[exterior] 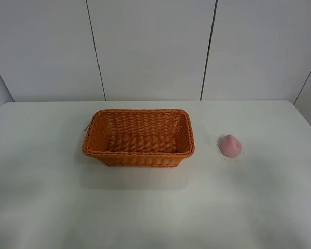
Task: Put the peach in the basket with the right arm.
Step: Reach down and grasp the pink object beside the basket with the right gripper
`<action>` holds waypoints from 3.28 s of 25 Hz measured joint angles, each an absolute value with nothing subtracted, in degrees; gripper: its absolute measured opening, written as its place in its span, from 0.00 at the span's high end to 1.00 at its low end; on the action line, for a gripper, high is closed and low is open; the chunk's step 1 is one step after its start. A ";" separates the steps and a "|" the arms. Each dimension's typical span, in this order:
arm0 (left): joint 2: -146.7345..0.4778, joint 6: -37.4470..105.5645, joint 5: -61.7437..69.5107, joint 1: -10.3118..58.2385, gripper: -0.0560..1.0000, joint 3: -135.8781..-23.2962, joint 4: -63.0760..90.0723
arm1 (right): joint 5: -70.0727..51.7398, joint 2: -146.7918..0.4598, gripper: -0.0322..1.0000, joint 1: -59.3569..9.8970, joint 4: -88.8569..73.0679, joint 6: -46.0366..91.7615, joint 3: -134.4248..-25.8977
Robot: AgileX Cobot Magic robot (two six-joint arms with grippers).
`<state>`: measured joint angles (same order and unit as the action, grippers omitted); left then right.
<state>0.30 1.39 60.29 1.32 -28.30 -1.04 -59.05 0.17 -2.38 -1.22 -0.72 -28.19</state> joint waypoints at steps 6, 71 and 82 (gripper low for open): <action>0.30 1.39 60.29 1.32 0.01 -28.30 -1.04 | -59.05 0.17 0.30 -2.38 -1.39 -0.72 -28.19; 0.30 1.39 60.29 1.32 0.01 -28.30 -1.04 | -47.59 -123.90 0.30 -6.36 -4.54 3.81 -85.24; 0.30 1.39 60.29 1.32 0.01 -28.30 -1.04 | -47.35 -126.35 0.32 -6.36 -4.21 3.58 -85.24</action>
<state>0.30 1.39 60.29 1.32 -28.30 -1.04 -47.35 -126.35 -6.36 -4.21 3.58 -85.24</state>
